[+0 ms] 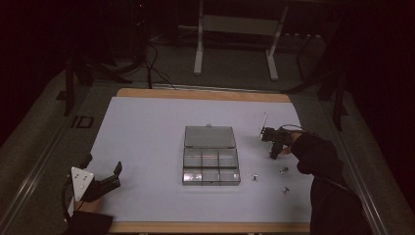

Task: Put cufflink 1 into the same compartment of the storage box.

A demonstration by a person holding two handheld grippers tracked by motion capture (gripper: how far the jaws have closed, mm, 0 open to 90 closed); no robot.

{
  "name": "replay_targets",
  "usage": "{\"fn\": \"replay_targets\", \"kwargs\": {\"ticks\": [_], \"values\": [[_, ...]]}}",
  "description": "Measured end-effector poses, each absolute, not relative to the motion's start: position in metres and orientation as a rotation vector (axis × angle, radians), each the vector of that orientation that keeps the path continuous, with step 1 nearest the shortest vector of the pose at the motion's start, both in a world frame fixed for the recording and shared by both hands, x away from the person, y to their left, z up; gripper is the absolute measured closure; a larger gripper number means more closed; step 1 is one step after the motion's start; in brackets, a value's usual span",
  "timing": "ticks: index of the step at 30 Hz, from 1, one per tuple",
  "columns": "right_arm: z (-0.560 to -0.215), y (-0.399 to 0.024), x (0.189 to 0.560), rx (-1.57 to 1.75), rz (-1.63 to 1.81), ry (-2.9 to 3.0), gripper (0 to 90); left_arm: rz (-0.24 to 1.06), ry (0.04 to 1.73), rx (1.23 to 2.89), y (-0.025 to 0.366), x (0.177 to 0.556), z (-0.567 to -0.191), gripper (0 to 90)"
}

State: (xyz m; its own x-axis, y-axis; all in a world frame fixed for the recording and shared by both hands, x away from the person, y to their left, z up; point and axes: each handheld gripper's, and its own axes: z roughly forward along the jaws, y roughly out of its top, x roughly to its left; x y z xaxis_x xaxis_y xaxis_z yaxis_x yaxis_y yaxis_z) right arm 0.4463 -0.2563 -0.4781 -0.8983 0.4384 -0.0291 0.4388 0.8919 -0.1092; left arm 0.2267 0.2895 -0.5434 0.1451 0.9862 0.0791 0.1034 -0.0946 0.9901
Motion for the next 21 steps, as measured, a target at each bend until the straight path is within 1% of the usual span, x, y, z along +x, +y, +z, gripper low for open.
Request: {"fn": "replay_targets", "kwargs": {"ticks": [8, 14, 21], "values": [[-0.459, -0.243, 0.434, 0.559, -0.136, 3.06, 73.2, 1.112, 1.141, 1.418, 0.289, 0.227, -0.543, 2.8], [-0.443, -0.226, 0.423, 0.439, -0.097, 3.074, 73.2, 1.112, 1.14, 1.418, 0.29, 0.227, -0.543, 2.8], [-0.431, -0.204, 0.413, 0.348, -0.106, 3.08, 73.2, 1.112, 1.14, 1.417, 0.29, 0.227, -0.543, 2.9]]}}
